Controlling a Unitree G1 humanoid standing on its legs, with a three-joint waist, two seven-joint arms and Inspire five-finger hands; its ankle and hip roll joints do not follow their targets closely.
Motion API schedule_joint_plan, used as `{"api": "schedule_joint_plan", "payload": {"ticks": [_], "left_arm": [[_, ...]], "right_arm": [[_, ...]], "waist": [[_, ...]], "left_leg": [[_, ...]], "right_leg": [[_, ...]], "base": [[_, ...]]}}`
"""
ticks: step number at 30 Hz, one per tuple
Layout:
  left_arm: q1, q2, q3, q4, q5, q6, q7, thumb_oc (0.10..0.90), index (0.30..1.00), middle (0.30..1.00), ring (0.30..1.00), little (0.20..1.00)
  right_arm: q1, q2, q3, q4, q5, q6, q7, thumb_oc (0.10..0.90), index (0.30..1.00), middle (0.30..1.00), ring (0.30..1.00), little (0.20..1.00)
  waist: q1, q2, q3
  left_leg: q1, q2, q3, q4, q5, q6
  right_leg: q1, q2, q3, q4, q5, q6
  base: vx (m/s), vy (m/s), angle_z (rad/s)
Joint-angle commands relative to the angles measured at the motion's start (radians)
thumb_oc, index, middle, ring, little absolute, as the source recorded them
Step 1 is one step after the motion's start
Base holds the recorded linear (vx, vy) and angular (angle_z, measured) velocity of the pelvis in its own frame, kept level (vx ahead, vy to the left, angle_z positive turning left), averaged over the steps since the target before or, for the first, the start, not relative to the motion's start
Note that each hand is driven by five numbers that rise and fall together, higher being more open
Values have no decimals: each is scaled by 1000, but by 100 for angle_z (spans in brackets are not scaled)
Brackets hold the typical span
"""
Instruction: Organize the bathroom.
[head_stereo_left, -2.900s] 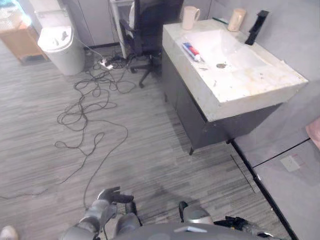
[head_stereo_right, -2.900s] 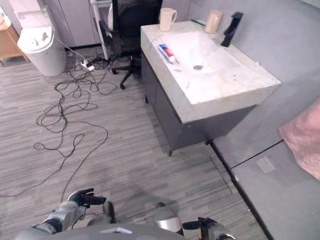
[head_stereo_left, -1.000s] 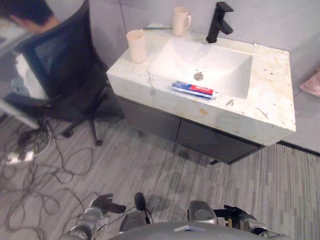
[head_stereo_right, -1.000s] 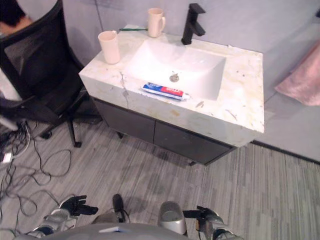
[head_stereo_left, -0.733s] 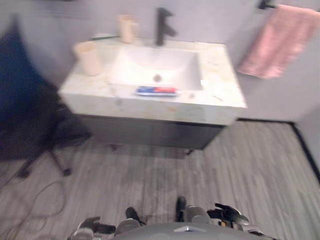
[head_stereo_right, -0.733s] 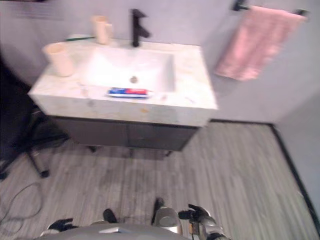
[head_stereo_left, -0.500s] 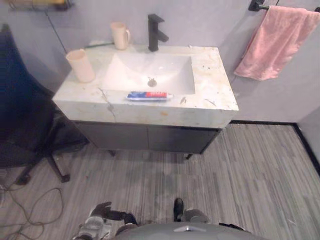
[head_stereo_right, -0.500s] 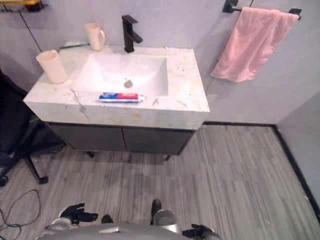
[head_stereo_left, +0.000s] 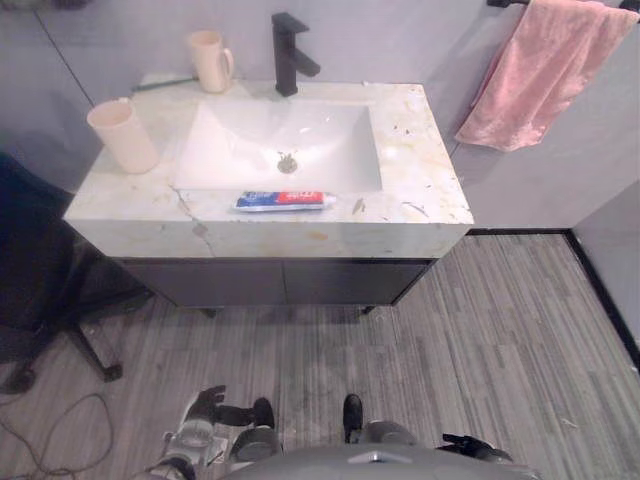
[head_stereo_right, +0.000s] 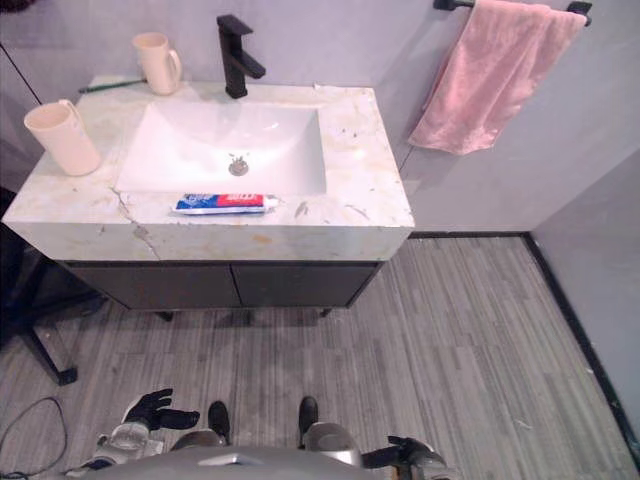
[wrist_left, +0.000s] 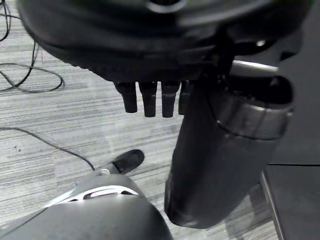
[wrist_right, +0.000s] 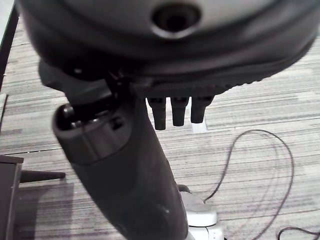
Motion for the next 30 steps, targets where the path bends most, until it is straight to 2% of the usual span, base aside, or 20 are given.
{"api": "schedule_joint_plan", "payload": {"ticks": [1, 3, 6, 8, 10, 11, 12, 13, 15, 18, 21, 23, 25, 30], "left_arm": [[-12, 29, -44, 1, 55, -15, 4, 800, 900, 900, 900, 900], [-15, 30, -69, -9, 42, -13, 4, 800, 900, 900, 900, 900], [-23, 34, -88, -13, 37, -38, 32, 800, 900, 900, 900, 900], [-29, 38, -93, -19, 5, -63, 48, 800, 900, 900, 900, 900], [-37, 44, -88, -38, -19, -110, 77, 800, 900, 900, 900, 900], [-43, 53, -80, -68, -23, -134, 92, 800, 900, 900, 900, 900], [-44, 56, -79, -79, -19, -151, 104, 800, 900, 900, 900, 900], [-46, 60, -81, -93, -16, -161, 113, 800, 900, 900, 900, 900], [-45, 85, -65, -220, 22, -138, 163, 800, 900, 900, 900, 900], [-29, 108, -46, -287, 27, -159, 251, 800, 900, 900, 900, 900], [10, 135, 3, -423, 32, -184, 353, 800, 900, 900, 900, 900], [32, 152, 23, -523, 28, -172, 398, 800, 900, 900, 900, 900], [62, 175, 49, -642, 61, -207, 494, 800, 900, 900, 900, 900], [93, 216, 93, -828, 141, -253, 586, 800, 900, 900, 900, 900]], "right_arm": [[-37, -34, -7, -10, 30, -25, -20, 800, 900, 900, 900, 900], [-27, -30, -10, -36, 3, -42, -18, 800, 900, 900, 900, 900], [-23, -27, -10, -50, -30, -67, -8, 800, 900, 900, 900, 900], [-29, -22, 1, -51, -22, -69, -13, 800, 900, 900, 900, 900], [-34, -14, 9, -50, -14, -63, -24, 800, 900, 900, 900, 900], [-33, -12, 11, -48, -5, -57, -29, 800, 900, 900, 900, 900], [-31, -12, 11, -47, -1, -54, -30, 800, 900, 900, 900, 900], [-26, -12, 6, -43, 0, -55, -28, 800, 900, 900, 900, 900], [-21, -27, -1, -45, 5, -24, -18, 800, 900, 900, 900, 900], [-19, -37, -6, -37, 15, -17, -10, 800, 900, 900, 900, 900], [-3, -35, -22, -45, 41, -23, -10, 800, 900, 900, 900, 900], [7, -27, -23, -56, 53, -29, -15, 800, 900, 900, 900, 900], [18, -15, -24, -64, 64, -31, -23, 800, 900, 900, 900, 900], [24, 0, -25, -67, 82, -25, -26, 800, 900, 900, 900, 900]], "waist": [[-10, 65, 0], [-26, 79, 0], [-44, 93, 4], [-48, 95, 3], [-47, 87, 0], [-45, 75, -4], [-46, 73, 0], [-48, 73, 0], [-36, 73, -1], [-22, 73, -4], [-3, 72, -15], [7, 70, -23], [21, 67, -27], [41, 60, -28]], "left_leg": [[-47, 30, 11, 60, -68, 16], [-15, 11, 21, 47, -86, 38], [14, -6, 40, 7, -96, 56], [16, -9, 48, -7, -88, 52], [11, -15, 68, -7, -87, 43], [8, -30, 84, -7, -93, 44], [13, -34, 85, -7, -97, 46], [10, -41, 82, -7, -99, 51], [11, -55, 67, -7, -104, 66], [23, -59, 62, -7, -112, 71], [34, -67, 50, -7, -121, 74], [32, -69, 43, -7, -123, 75], [36, -71, 37, -7, -129, 76], [45, -71, 23, -7, -139, 76]], "right_leg": [[-3, -78, -36, 158, -124, 119], [-76, -120, -32, 286, -96, 116], [-139, -117, -35, 383, -75, 112], [-152, -100, -50, 353, -77, 111], [-142, -74, -90, 245, -75, 116], [-141, -57, -112, 170, -52, 125], [-133, -49, -112, 157, -48, 126], [-137, -38, -95, 160, -51, 124], [-136, -34, -66, 147, -40, 124], [-108, -28, -85, 137, -52, 120], [-70, -25, -93, 103, -54, 113], [-66, -24, -91, 100, -56, 110], [-55, -23, -99, 97, -62, 108], [-46, -25, -110, 101, -70, 106]], "base": [[125, 292, -9], [130, 340, -20], [86, 223, -32], [66, 99, -30], [55, 14, -39], [54, 11, -30], [50, 15, -22], [54, 7, -9], [53, -16, 13], [62, -13, 17], [80, -20, 4], [38, -26, 3], [34, -41, 5], [13, -52, 13]]}}
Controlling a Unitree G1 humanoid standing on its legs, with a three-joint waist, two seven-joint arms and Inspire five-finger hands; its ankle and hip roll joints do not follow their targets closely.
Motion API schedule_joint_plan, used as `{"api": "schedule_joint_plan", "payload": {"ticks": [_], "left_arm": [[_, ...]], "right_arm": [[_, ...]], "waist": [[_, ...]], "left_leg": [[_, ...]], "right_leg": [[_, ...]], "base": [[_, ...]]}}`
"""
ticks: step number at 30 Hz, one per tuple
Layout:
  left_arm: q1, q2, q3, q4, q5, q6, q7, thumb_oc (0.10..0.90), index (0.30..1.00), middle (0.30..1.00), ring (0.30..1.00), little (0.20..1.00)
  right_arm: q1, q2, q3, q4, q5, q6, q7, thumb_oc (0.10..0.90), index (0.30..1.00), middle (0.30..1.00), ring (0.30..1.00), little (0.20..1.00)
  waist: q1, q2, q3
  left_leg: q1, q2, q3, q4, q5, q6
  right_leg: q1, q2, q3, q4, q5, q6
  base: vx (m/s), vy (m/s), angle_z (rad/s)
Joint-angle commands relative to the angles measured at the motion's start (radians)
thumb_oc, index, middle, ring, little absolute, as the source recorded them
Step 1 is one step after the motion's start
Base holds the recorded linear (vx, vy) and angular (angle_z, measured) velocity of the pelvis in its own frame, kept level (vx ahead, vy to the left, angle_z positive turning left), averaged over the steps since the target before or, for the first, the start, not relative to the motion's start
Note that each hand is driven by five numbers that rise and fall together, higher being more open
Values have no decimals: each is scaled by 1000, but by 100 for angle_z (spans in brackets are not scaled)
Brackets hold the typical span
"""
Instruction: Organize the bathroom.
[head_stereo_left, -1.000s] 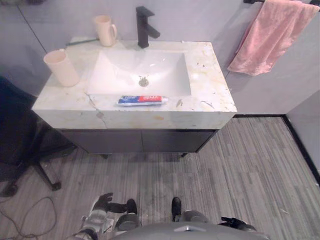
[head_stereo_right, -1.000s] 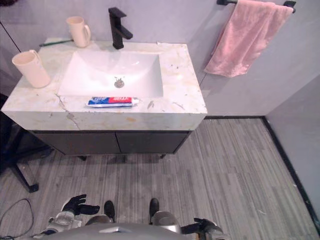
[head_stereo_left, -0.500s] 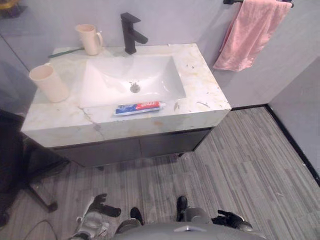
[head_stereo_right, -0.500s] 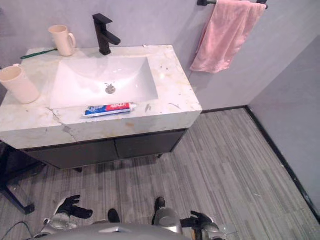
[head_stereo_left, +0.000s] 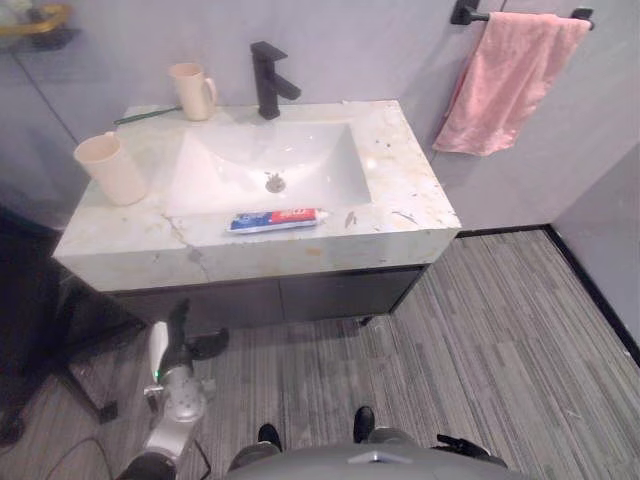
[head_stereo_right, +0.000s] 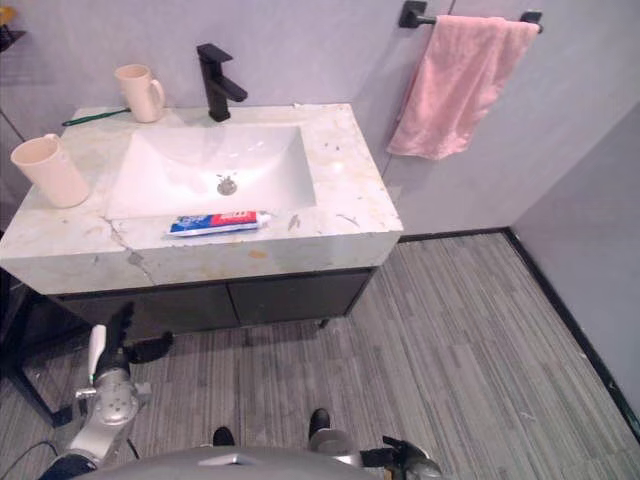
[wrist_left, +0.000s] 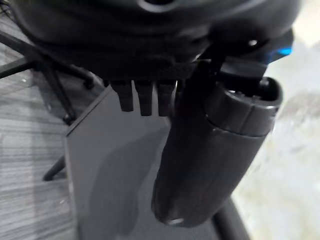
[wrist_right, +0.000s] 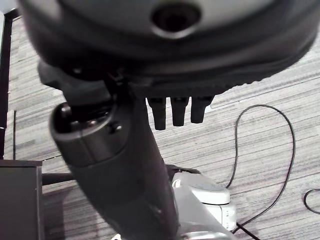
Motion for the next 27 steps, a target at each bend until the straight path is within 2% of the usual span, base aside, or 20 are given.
{"api": "schedule_joint_plan", "payload": {"ticks": [1, 2, 4, 10, 14, 17, 21, 22, 27], "left_arm": [[-56, 96, 47, -168, 150, -146, 133, 800, 900, 900, 900, 900], [-56, 102, 51, -188, 148, -138, 131, 800, 900, 900, 900, 900], [-54, 113, 58, -237, 154, -163, 157, 800, 900, 900, 900, 900], [-89, 181, 125, -505, 221, -218, 181, 800, 900, 900, 900, 900], [-142, 210, 137, -598, 252, -203, 161, 800, 900, 900, 900, 900], [-201, 246, 131, -651, 229, -181, 103, 800, 900, 900, 900, 900], [-272, 272, 100, -725, 164, -122, -67, 800, 900, 900, 900, 900], [-303, 285, 70, -738, 152, -73, -121, 800, 900, 900, 900, 900], [-388, 312, -7, -745, 141, 47, -252, 800, 900, 900, 900, 900]], "right_arm": [[-51, 0, -7, 7, 47, -13, -12, 800, 900, 900, 900, 900], [-50, 0, -7, 5, 48, -12, -11, 800, 900, 900, 900, 900], [-49, -2, -8, 3, 50, -13, -8, 800, 900, 900, 900, 900], [-47, -10, -12, 12, 36, -25, 6, 800, 900, 900, 900, 900], [-36, -13, -16, 21, 28, -25, 9, 800, 900, 900, 900, 900], [-26, -14, -18, 39, 23, -36, 17, 800, 900, 900, 900, 900], [-16, -17, -15, 54, -13, -48, 24, 800, 900, 900, 900, 900], [-13, -20, -13, 55, -28, -44, 25, 800, 900, 900, 900, 900], [-21, -29, -8, 72, -31, -40, 31, 800, 900, 900, 900, 900]], "waist": [[36, 42, 29], [36, 42, 30], [37, 40, 31], [36, 41, 26], [25, 43, 18], [12, 47, 8], [-10, 53, -3], [-20, 57, -7], [-37, 67, -10]], "left_leg": [[1, -47, -33, 4, -109, 45], [2, -47, -33, 4, -110, 44], [4, -46, -34, 4, -112, 44], [12, -39, -32, 4, -118, 42], [17, -32, -23, 4, -121, 42], [24, -29, -16, 4, -125, 42], [34, -27, -4, 4, -131, 42], [37, -27, 1, 4, -133, 43], [52, -26, 11, 4, -142, 46]], "right_leg": [[-35, 23, 22, 85, -92, 49], [-34, 22, 21, 85, -92, 49], [-33, 21, 18, 83, -92, 51], [-26, 19, 17, 76, -93, 55], [-26, 19, 20, 80, -97, 58], [-22, 20, 24, 77, -98, 59], [-16, 25, 43, 69, -100, 61], [-15, 26, 47, 68, -101, 62], [-5, 27, 53, 66, -107, 67]], "base": [[2, -50, 11], [-9, -47, 9], [-10, -35, 13], [4, -33, 7], [22, -37, 0], [33, -30, 0], [29, -17, -2], [7, -12, -13], [17, -2, -10]]}}
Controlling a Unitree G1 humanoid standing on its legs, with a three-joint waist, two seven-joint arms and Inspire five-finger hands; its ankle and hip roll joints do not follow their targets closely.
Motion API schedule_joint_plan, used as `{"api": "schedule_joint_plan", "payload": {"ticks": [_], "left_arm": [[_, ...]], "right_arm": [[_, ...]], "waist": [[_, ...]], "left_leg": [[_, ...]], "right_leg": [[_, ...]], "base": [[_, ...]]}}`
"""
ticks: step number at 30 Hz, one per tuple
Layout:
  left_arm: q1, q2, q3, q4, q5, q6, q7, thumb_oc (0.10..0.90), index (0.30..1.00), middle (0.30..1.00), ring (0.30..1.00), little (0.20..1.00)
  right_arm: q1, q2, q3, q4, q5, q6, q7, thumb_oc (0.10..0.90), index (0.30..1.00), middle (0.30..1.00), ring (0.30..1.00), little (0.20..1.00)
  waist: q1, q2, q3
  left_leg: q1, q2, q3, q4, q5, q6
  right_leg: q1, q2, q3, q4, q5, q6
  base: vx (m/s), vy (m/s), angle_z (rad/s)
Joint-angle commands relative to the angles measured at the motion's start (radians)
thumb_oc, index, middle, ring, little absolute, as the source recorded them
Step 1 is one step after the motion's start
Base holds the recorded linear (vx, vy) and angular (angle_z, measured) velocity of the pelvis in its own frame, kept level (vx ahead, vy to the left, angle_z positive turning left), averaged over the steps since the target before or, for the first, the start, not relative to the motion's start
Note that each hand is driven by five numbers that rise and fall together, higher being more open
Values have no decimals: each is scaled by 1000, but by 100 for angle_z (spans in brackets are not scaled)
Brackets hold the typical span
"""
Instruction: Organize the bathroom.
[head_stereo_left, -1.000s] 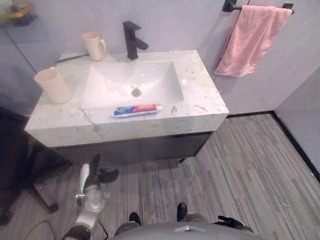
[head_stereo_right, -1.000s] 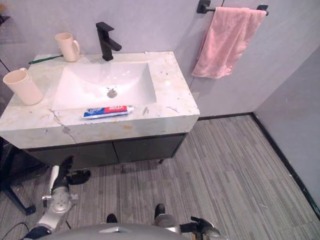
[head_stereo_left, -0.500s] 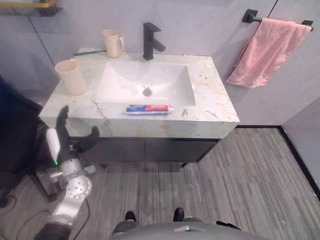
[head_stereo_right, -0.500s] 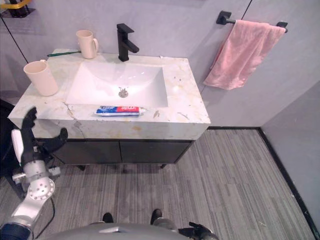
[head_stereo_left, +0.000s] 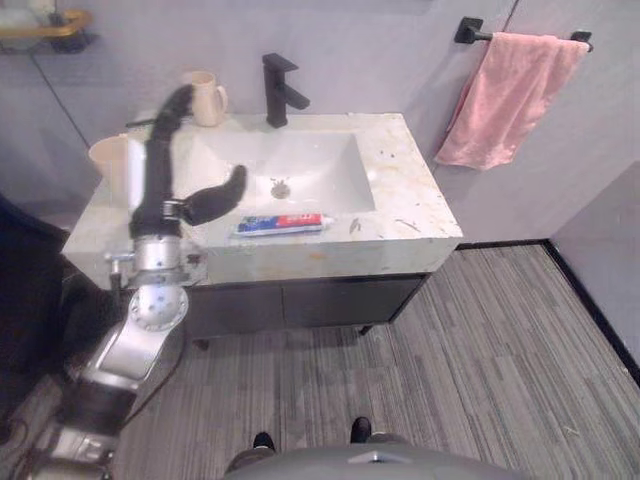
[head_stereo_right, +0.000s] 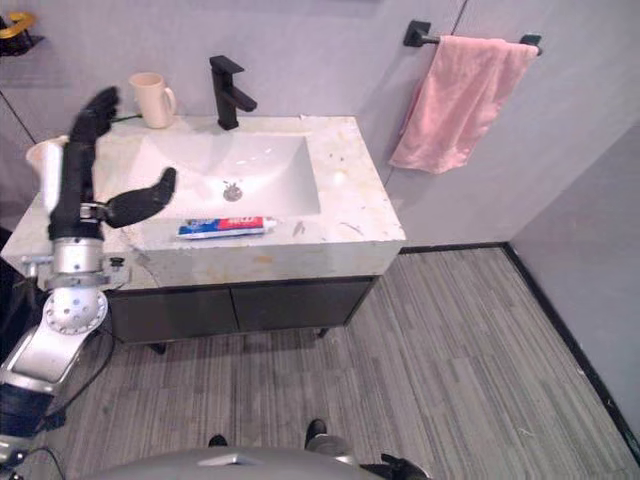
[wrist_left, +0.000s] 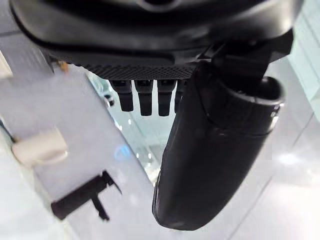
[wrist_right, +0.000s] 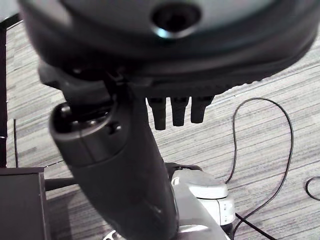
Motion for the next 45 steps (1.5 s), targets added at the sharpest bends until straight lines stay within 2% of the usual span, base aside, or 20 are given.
{"api": "schedule_joint_plan", "payload": {"ticks": [1, 2, 3, 6, 7, 9, 12, 13, 17, 19, 27, 32, 36, 45], "left_arm": [[-172, 42, -43, -72, -24, 71, -140, 800, 900, 900, 900, 900], [-189, 50, -56, -72, -36, 94, -170, 800, 900, 900, 900, 900], [-212, 64, -77, -69, -20, 138, -248, 800, 900, 900, 900, 900], [-267, 114, -107, -67, -33, 179, -285, 800, 900, 900, 900, 900], [-301, 141, -117, -58, -2, 223, -350, 800, 900, 900, 900, 900], [-358, 206, -129, -45, -42, 258, -391, 800, 900, 900, 900, 900], [-408, 266, -131, -24, -56, 272, -454, 800, 900, 900, 900, 900], [-454, 314, -135, -5, -54, 292, -516, 800, 900, 900, 900, 900], [-507, 370, -148, 16, -76, 296, -528, 800, 900, 900, 900, 900], [-579, 429, -168, 47, -112, 300, -574, 800, 900, 900, 900, 900], [-661, 477, -226, 89, -215, 392, -789, 800, 900, 900, 900, 900], [-672, 480, -251, 123, -160, 447, -877, 800, 900, 900, 900, 900], [-685, 498, -266, 185, -77, 437, -887, 800, 900, 900, 900, 900], [-670, 543, -238, 296, 25, 327, -906, 800, 900, 900, 900, 900]], "right_arm": [[-61, -46, 18, 51, -60, -6, 8, 800, 900, 900, 900, 900], [-63, -46, 20, 49, -60, -4, 7, 800, 900, 900, 900, 900], [-64, -49, 21, 45, -63, 0, 7, 800, 900, 900, 900, 900], [-66, -55, 26, 40, -63, 2, 6, 800, 900, 900, 900, 900], [-67, -60, 26, 33, -69, 9, 6, 800, 900, 900, 900, 900], [-68, -66, 30, 30, -67, 13, 2, 800, 900, 900, 900, 900], [-69, -71, 31, 30, -74, 16, 0, 800, 900, 900, 900, 900], [-73, -74, 33, 34, -84, 20, -3, 800, 900, 900, 900, 900], [-72, -81, 36, 35, -98, 25, -1, 800, 900, 900, 900, 900], [-72, -90, 40, 33, -108, 38, 5, 800, 900, 900, 900, 900], [-88, -101, 48, 37, -99, 47, 7, 800, 900, 900, 900, 900], [-95, -107, 53, 33, -90, 59, 7, 800, 900, 900, 900, 900], [-98, -110, 59, 31, -83, 65, 8, 800, 900, 900, 900, 900], [-93, -108, 63, 25, -92, 71, 15, 800, 900, 900, 900, 900]], "waist": [[-3, 82, 2], [-5, 84, 2], [-11, 89, 5], [-18, 95, 0], [-24, 100, -1], [-31, 106, -4], [-35, 113, -9], [-38, 119, -16], [-44, 126, -19], [-47, 131, -25], [-41, 143, -25], [-36, 147, -23], [-32, 148, -22], [-21, 149, -20]], "left_leg": [[31, -19, 17, 4, -134, 47], [31, -19, 19, 4, -134, 47], [39, -19, 19, 4, -138, 48], [37, -20, 23, 4, -134, 47], [41, -20, 23, 4, -138, 48], [42, -23, 23, 4, -137, 48], [44, -24, 26, 4, -138, 47], [41, -26, 29, 4, -135, 46], [45, -29, 30, 4, -136, 44], [47, -31, 30, 4, -137, 43], [49, -38, 19, 4, -137, 44], [50, -42, 13, 4, -138, 47], [48, -46, 10, 4, -137, 47], [49, -53, 5, 4, -139, 52]], "right_leg": [[-39, 31, 58, 75, -107, 68], [-39, 32, 59, 76, -107, 69], [-33, 33, 61, 76, -111, 72], [-36, 34, 64, 74, -106, 71], [-30, 35, 66, 71, -110, 73], [-28, 36, 66, 67, -109, 71], [-24, 37, 66, 63, -111, 70], [-28, 39, 71, 60, -108, 69], [-25, 41, 77, 58, -109, 69], [-21, 43, 80, 57, -113, 68], [-18, 44, 79, 66, -121, 66], [-12, 42, 71, 68, -128, 63], [-12, 40, 65, 70, -130, 63], [-7, 36, 55, 78, -138, 63]], "base": [[16, 6, -5], [13, 9, -3], [0, 0, 0], [17, 13, -6], [17, 10, -7], [16, 10, -2], [21, 13, -3], [54, 39, -3], [28, 20, -4], [51, 18, -3], [0, 0, 0], [0, 0, 0], [1, 2, 1], [-1, 7, 5]]}}
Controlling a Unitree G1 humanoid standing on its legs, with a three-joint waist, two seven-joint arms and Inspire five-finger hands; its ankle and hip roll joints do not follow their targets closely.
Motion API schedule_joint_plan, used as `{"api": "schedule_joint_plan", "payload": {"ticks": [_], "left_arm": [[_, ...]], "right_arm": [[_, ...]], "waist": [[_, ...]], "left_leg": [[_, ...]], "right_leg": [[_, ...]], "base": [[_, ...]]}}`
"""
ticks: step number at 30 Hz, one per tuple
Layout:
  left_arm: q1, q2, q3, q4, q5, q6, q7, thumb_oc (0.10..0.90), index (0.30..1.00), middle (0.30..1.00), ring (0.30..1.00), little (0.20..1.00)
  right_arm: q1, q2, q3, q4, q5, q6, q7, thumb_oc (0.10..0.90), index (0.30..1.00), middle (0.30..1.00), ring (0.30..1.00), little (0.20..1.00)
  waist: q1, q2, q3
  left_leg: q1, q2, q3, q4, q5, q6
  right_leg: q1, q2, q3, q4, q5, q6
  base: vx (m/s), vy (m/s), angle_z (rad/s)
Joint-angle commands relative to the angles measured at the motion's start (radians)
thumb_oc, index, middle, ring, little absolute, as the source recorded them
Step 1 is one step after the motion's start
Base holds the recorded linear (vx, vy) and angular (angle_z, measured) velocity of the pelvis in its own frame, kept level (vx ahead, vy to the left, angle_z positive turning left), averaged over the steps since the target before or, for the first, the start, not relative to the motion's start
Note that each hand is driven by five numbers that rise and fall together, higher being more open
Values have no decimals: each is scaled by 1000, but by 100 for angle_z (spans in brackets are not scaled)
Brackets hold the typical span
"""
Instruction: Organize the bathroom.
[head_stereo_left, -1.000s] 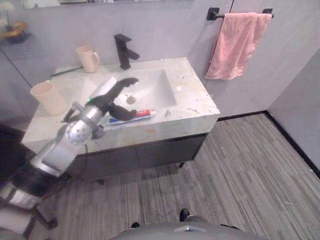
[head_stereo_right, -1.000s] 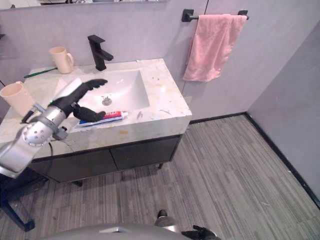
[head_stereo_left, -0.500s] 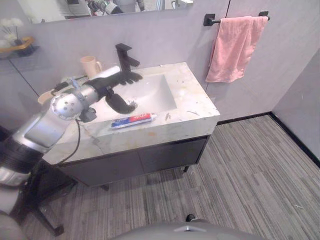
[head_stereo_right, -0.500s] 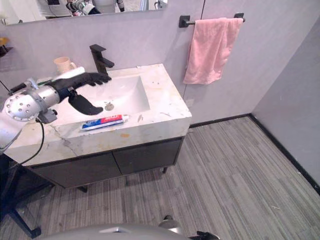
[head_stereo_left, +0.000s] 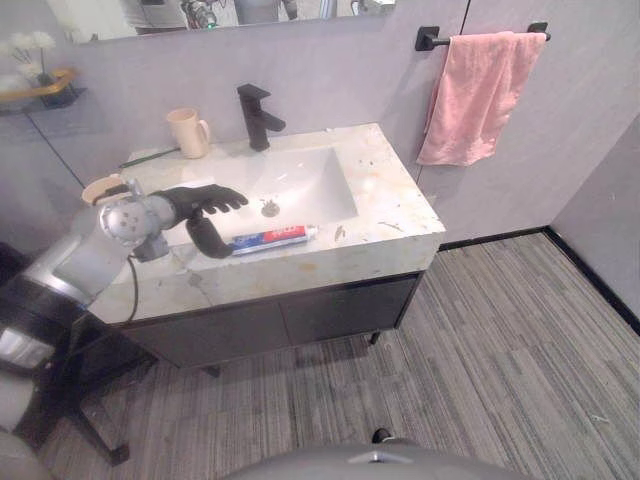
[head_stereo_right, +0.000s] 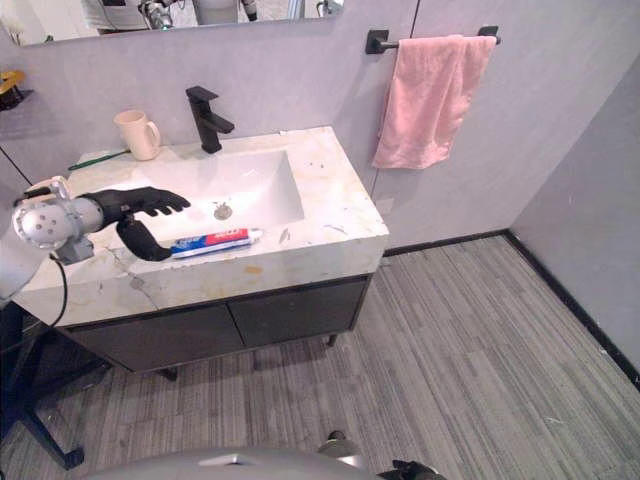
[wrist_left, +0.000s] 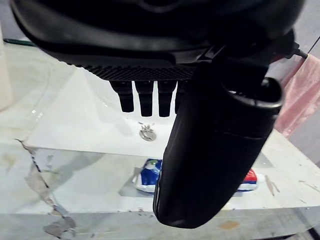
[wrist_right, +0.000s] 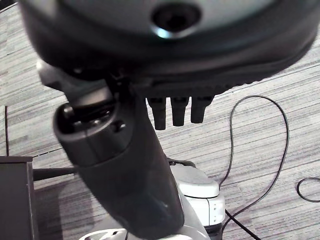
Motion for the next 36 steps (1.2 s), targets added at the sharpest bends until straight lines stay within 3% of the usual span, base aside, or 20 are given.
{"api": "schedule_joint_plan", "payload": {"ticks": [1, 8, 14, 21, 27, 33, 36], "left_arm": [[-202, 101, 102, 39, 83, -97, 28, 800, 900, 900, 900, 900], [-195, 121, 100, 54, 109, -137, 13, 800, 900, 900, 900, 900], [-209, 108, 84, 33, 98, -94, -68, 800, 900, 900, 900, 900], [-245, 82, 43, 47, 154, -80, -73, 800, 900, 900, 900, 900], [-264, 51, -15, 156, 257, -157, -92, 800, 900, 900, 900, 900], [-285, 42, -105, 336, 417, -300, 69, 800, 900, 900, 900, 900], [-276, 39, -116, 366, 434, -327, 94, 800, 900, 900, 900, 900]], "right_arm": [[-67, -58, 21, 26, -16, -3, 16, 800, 900, 900, 900, 900], [-64, -60, 25, 19, -8, -5, 15, 800, 900, 900, 900, 900], [-55, -64, 19, 17, -17, -5, 18, 800, 900, 900, 900, 900], [-54, -67, 25, 14, -16, 0, 19, 800, 900, 900, 900, 900], [-61, -71, 35, 8, -26, 3, 27, 800, 900, 900, 900, 900], [-71, -78, 52, -5, -31, 17, 35, 800, 900, 900, 900, 900], [-72, -76, 55, -9, -30, 19, 37, 800, 900, 900, 900, 900]], "waist": [[25, 68, 32], [29, 67, 32], [23, 63, 35], [17, 60, 39], [10, 56, 41], [-3, 63, 40], [-3, 67, 37]], "left_leg": [[31, -51, -2, 5, -145, 52], [30, -52, -4, 5, -147, 52], [32, -52, 1, 5, -147, 52], [34, -52, 7, 5, -146, 54], [34, -53, 17, 5, -147, 56], [38, -51, 38, 5, -151, 59], [38, -51, 41, 6, -151, 58]], "right_leg": [[-19, 35, 48, 82, -144, 68], [-16, 33, 42, 79, -144, 69], [-14, 36, 42, 76, -145, 69], [-13, 36, 40, 76, -147, 66], [-14, 37, 43, 70, -143, 67], [-18, 37, 49, 74, -144, 66], [-19, 37, 50, 77, -146, 65]], "base": [[5, 1, 5], [2, 1, 1], [0, 0, 0], [0, 0, 0], [0, 0, 0], [-6, -15, -3], [-3, -10, 0]]}}
